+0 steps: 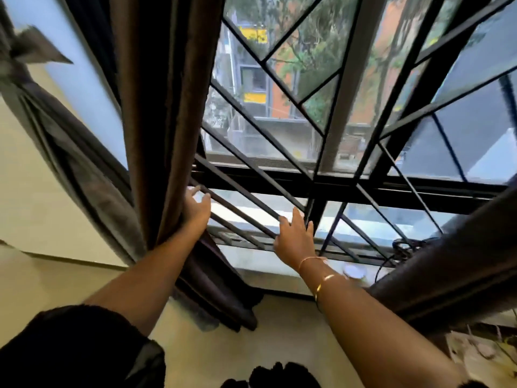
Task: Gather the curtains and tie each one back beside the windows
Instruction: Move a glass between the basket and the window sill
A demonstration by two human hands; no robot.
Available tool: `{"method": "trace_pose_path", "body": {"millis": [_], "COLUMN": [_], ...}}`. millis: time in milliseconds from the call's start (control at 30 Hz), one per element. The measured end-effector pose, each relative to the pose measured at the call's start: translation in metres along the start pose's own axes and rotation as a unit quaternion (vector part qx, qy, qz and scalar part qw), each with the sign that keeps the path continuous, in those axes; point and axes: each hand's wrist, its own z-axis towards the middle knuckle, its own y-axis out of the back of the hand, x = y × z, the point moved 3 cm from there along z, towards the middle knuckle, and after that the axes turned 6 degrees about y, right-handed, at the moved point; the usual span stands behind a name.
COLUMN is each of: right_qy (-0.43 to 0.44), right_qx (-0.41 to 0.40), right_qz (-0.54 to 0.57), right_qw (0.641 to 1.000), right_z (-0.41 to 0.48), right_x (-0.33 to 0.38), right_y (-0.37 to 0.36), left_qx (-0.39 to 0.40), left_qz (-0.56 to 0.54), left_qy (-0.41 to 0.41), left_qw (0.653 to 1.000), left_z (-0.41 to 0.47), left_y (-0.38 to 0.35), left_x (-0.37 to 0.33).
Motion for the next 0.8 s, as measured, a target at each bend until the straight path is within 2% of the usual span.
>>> {"method": "trace_pose_path", "body": {"millis": [133,267,367,433,533,600,667,733,800], "right_qy": [-0.017,-0.040,-0.052,-0.058,-0.065,-0.075,-0.087,-0.096,-0.099], "right_qx": [0.027,0.059,0.082,0.100,0.118,0.134,0.155,0.172,0.180], "right_qz": [0.025,0.066,0.094,0.121,0.140,0.158,0.176,0.191,0.209], "right_qw": [0.999,0.995,0.991,0.986,0.981,0.975,0.968,0.962,0.956], "right_z": [0.012,0.029,0.049,0.063,0.079,0.087,0.092,0.092,0.091], "right_x": [0.006,0.011,0.015,0.017,0.016,0.013,0.011,0.010,0.012], "right_y": [-0.024,-0.046,-0.060,-0.071,-0.091,-0.107,-0.125,-0.143,-0.159], "left_qx": [-0.094,-0.116,-0.176,-0.206,-0.179,-0.147,-0.154,-0.162,-0.157], "left_qz": [-0.006,-0.005,0.059,0.064,0.028,0.035,0.028,0.030,0.076], "left_qy": [0.028,0.014,0.052,0.111,0.220,0.264,0.304,0.333,0.315], "left_qw": [0.995,0.993,0.981,0.970,0.959,0.953,0.940,0.929,0.933], "left_z": [0.028,0.046,0.063,0.076,0.092,0.101,0.109,0.114,0.122], "left_y": [0.020,0.040,0.051,0.049,0.036,0.026,0.025,0.023,0.022], "left_x": [0.004,0.014,0.022,0.024,0.040,0.054,0.072,0.091,0.114]}}
